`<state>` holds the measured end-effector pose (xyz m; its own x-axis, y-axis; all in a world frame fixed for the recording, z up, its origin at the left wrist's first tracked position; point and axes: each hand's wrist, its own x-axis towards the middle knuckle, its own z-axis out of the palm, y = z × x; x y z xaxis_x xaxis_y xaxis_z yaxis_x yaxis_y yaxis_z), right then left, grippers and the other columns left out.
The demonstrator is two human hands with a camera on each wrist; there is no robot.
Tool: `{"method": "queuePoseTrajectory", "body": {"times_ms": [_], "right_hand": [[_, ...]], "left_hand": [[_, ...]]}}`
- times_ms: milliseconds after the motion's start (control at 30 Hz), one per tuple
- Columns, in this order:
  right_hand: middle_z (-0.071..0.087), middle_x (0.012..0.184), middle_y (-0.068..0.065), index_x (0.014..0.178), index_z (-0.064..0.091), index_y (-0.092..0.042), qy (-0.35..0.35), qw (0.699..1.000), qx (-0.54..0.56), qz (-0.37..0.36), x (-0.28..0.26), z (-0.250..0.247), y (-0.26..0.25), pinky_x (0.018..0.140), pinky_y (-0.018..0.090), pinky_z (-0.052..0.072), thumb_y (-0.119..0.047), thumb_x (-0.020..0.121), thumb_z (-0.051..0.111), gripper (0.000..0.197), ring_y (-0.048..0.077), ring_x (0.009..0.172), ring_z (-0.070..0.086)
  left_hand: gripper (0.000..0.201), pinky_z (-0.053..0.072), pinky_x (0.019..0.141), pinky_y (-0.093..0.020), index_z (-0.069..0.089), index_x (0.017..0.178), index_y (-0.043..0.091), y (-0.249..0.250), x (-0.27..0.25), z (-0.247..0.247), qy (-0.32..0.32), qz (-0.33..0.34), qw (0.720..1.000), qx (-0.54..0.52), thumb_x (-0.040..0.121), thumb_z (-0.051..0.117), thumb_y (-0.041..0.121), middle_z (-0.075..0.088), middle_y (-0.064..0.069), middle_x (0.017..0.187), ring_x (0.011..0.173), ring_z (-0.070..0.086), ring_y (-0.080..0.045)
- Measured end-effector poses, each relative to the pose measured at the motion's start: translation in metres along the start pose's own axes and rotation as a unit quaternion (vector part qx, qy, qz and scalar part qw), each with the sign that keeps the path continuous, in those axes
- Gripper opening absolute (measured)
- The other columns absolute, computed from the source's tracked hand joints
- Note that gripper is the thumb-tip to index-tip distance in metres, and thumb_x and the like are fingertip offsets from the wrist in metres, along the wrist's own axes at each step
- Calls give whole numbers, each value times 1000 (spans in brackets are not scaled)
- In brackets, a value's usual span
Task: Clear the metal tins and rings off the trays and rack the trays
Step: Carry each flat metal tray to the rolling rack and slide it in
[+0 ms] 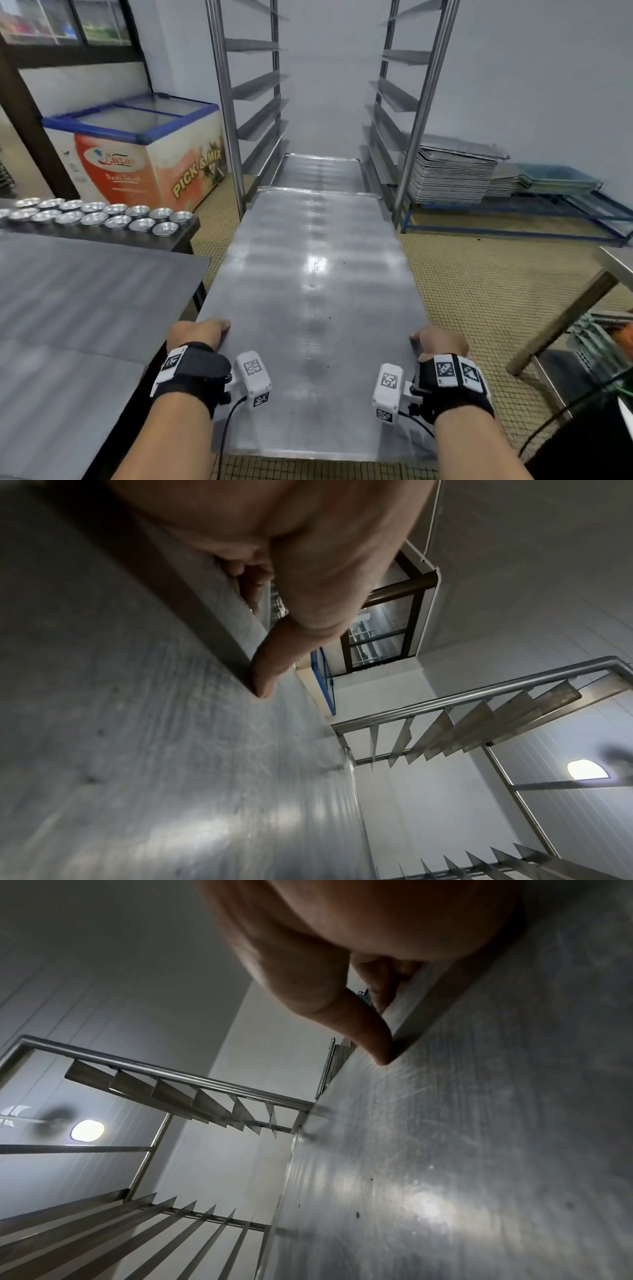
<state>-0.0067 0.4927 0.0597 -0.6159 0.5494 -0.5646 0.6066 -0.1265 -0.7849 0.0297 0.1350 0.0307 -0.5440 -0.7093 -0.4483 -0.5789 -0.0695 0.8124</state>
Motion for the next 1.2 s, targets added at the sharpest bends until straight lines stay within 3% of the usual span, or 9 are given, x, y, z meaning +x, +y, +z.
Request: {"method": "queuePoseTrajectory", "body": {"times_ms": [167, 233, 333, 433, 533, 633, 700, 800, 1200], "right_hand": [[65, 99, 19, 89, 56, 10, 17, 999, -45, 4, 27, 44, -27, 61, 30, 44, 7, 85, 63, 9, 24, 80, 56], [65, 96, 19, 94, 59, 10, 23, 998, -61, 2, 37, 58, -33, 54, 29, 41, 3, 86, 64, 12, 25, 79, 56], [64, 90, 16, 84, 57, 7, 27, 995, -91, 1, 52, 76, -45, 46, 28, 35, 2, 86, 65, 9, 23, 66, 55], [68, 100, 20, 89, 61, 11, 28, 994, -110, -11, 64, 92, -57, 62, 30, 49, -2, 85, 68, 16, 24, 72, 58], [65, 115, 21, 119, 60, 9, 7, 994, -104, -41, 76, 104, -66, 72, 32, 48, -7, 88, 65, 35, 21, 82, 55], [62, 123, 22, 123, 59, 5, 12, 993, -101, -66, 85, 116, -76, 77, 36, 50, -10, 88, 63, 39, 25, 90, 59], [66, 113, 21, 118, 62, 7, 25, 993, -100, -56, 95, 129, -88, 62, 30, 50, -9, 86, 66, 35, 24, 82, 59], [68, 85, 16, 102, 65, 11, 51, 995, -87, -21, 112, 146, -108, 36, 23, 40, -2, 84, 69, 23, 25, 68, 61], [70, 95, 19, 103, 65, 10, 26, 996, -85, -29, 193, 205, -184, 51, 27, 45, 1, 81, 70, 24, 28, 75, 63]], "left_hand": [[42, 57, 83, -45, 64, 94, 0, 31, 43, 18, -8, 4, 999, 38, 67, 85, 25, 68, -15, 89, 79, 67, -35], [49, 55, 85, -44, 64, 103, -1, 42, 58, 25, -13, 12, 998, 59, 68, 85, 26, 68, -16, 99, 87, 66, -36], [58, 53, 85, -43, 64, 114, -5, 55, 78, 36, -21, 19, 998, 64, 70, 85, 26, 68, -20, 113, 96, 65, -39], [54, 53, 87, -44, 65, 112, -5, 68, 94, 47, -29, 19, 997, 64, 71, 84, 24, 67, -22, 113, 95, 65, -39], [52, 53, 85, -43, 62, 112, -5, 81, 108, 58, -32, 16, 998, 53, 72, 84, 21, 66, -21, 110, 91, 64, -39], [59, 55, 88, -47, 61, 117, -7, 95, 122, 71, -34, 18, 997, 65, 73, 84, 23, 66, -22, 115, 96, 65, -41], [60, 54, 91, -49, 60, 120, -8, 107, 132, 79, -30, 24, 997, 71, 74, 83, 22, 65, -24, 119, 100, 65, -42], [62, 48, 98, -41, 54, 131, -10, 125, 146, 95, -29, 35, 995, 84, 82, 79, 19, 57, -24, 135, 117, 58, -41], [57, 49, 95, -42, 56, 124, -8, 197, 202, 168, -22, 24, 995, 92, 81, 79, 22, 61, -23, 126, 112, 60, -41]]}}
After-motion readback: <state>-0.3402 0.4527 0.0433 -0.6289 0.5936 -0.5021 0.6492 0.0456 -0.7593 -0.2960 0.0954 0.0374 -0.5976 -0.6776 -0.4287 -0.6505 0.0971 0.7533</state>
